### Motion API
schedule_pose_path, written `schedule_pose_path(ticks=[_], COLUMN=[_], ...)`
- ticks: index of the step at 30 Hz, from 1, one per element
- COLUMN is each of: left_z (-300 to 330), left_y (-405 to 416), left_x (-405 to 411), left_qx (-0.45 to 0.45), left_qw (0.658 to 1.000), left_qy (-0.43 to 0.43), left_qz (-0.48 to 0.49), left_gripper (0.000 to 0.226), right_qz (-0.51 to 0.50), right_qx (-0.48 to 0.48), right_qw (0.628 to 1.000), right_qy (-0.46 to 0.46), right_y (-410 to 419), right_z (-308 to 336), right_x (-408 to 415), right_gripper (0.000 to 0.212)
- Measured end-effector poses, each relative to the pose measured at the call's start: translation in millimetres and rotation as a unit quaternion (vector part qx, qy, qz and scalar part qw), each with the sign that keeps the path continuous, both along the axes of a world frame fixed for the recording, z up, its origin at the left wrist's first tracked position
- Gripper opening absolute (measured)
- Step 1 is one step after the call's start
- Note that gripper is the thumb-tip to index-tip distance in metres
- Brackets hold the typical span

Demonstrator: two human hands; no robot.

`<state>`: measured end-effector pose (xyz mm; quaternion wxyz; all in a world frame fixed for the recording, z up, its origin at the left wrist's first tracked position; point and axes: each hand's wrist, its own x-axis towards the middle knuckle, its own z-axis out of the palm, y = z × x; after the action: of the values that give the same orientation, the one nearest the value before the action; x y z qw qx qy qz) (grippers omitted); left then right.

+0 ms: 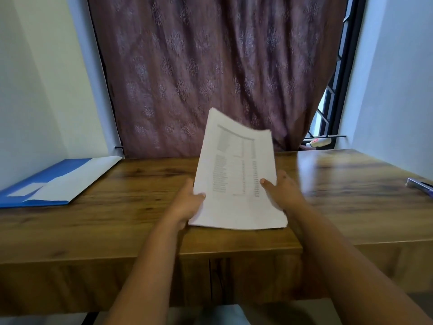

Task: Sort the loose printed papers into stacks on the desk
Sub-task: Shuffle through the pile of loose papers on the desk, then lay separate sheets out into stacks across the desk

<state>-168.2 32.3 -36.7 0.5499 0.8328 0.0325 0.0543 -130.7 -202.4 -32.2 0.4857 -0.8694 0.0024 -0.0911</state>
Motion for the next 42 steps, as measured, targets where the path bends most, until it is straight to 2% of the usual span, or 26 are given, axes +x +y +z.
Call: schedule_pose_path(ticks=[2, 4, 6, 8, 10, 12, 13, 15, 17, 19, 20, 21, 23, 25, 26, 27, 29, 31, 33, 39, 42], left_z=[-1.7, -2.6, -1.2, 5.3, 14.6, 23.9, 27.6, 32.0, 34.6, 35.8, 34.9, 31.9, 19.7, -1.6, -11.2, -17.0, -20.8, -21.2, -22.2, -27.5, -28.0], left_y=[14.7, 23.0, 29.2, 36.6, 41.3, 40.0, 38.1, 30.2, 19.9, 8.1, 1.6, -4.6, -11.4, -10.4, -7.8, -5.4, -3.6, -4.4, -4.2, -1.7, -1.3], left_x=[-15.6, -23.0, -20.1, -14.0, -6.8, 3.1, 9.3, 24.3, 45.5, 67.4, 78.6, 88.7, 103.0, 115.4, 121.7, 127.0, 134.5, 137.3, 138.3, 142.5, 142.1], left_qx=[0.026, 0.027, 0.045, 0.1, 0.168, 0.249, 0.308, 0.4, 0.388, 0.342, 0.328, 0.323, 0.339, 0.376, 0.401, 0.419, 0.42, 0.397, 0.375, 0.356, 0.356], left_qw=[0.988, 0.974, 0.966, 0.954, 0.942, 0.936, 0.93, 0.913, 0.922, 0.938, 0.942, 0.941, 0.935, 0.921, 0.909, 0.9, 0.899, 0.909, 0.919, 0.928, 0.928], left_qy=[0.116, 0.176, 0.202, 0.235, 0.264, 0.243, 0.2, 0.081, -0.003, -0.046, -0.058, -0.064, -0.052, -0.007, 0.013, 0.025, 0.026, 0.019, 0.015, -0.007, -0.036], left_qz=[-0.095, -0.138, -0.154, -0.155, -0.118, -0.049, -0.016, 0.017, 0.015, -0.025, -0.049, -0.072, -0.093, -0.1, -0.11, -0.119, -0.124, -0.125, -0.122, -0.109, -0.101], left_gripper=[0.032, 0.027, 0.028, 0.029, 0.034, 0.044, 0.045, 0.036, 0.027, 0.018, 0.021, 0.031, 0.065, 0.087, 0.089, 0.089, 0.089, 0.087, 0.086, 0.093, 0.089], right_qz=[0.049, 0.072, 0.071, 0.078, 0.074, 0.048, 0.029, 0.003, 0.004, 0.027, 0.042, 0.059, 0.09, 0.087, 0.093, 0.108, 0.119, 0.131, 0.144, 0.101, 0.082], right_qx=[-0.179, -0.267, -0.299, -0.331, -0.35, -0.365, -0.355, -0.27, -0.181, -0.118, -0.102, -0.093, -0.089, -0.118, -0.166, -0.21, -0.212, -0.133, -0.066, -0.064, -0.048], right_qw=[0.977, 0.952, 0.943, 0.931, 0.922, 0.918, 0.926, 0.96, 0.983, 0.993, 0.994, 0.994, 0.992, 0.986, 0.978, 0.968, 0.967, 0.981, 0.987, 0.992, 0.993], right_qy=[0.105, 0.134, 0.128, 0.132, 0.148, 0.144, 0.13, 0.073, 0.027, -0.002, -0.01, -0.016, 0.013, 0.073, 0.086, 0.085, 0.071, 0.05, 0.035, -0.049, -0.076], right_y=[-3.5, -5.5, -7.0, -8.4, -12.6, -22.4, -27.8, -38.6, -42.0, -39.2, -35.1, -32.1, -25.3, -21.4, -19.8, -20.3, -21.4, -25.8, -28.6, -25.6, -25.0], right_z=[-4.4, -7.3, -7.5, -7.6, -8.0, -1.1, 3.7, 10.1, 18.6, 22.4, 23.9, 19.9, 6.7, -10.4, -14.5, -19.1, -17.8, -19.7, -22.5, -29.2, -28.8], right_x=[0.9, 0.7, 0.7, 1.7, 6.1, 9.1, 10.5, 21.2, 37.7, 58.9, 69.3, 83.6, 100.3, 115.8, 119.2, 126.6, 131.2, 135.1, 134.1, 142.8, 141.8], right_gripper=[0.051, 0.053, 0.052, 0.056, 0.061, 0.062, 0.058, 0.037, 0.024, 0.02, 0.016, 0.014, 0.006, 0.051, 0.064, 0.067, 0.057, 0.042, 0.035, 0.021, 0.015])
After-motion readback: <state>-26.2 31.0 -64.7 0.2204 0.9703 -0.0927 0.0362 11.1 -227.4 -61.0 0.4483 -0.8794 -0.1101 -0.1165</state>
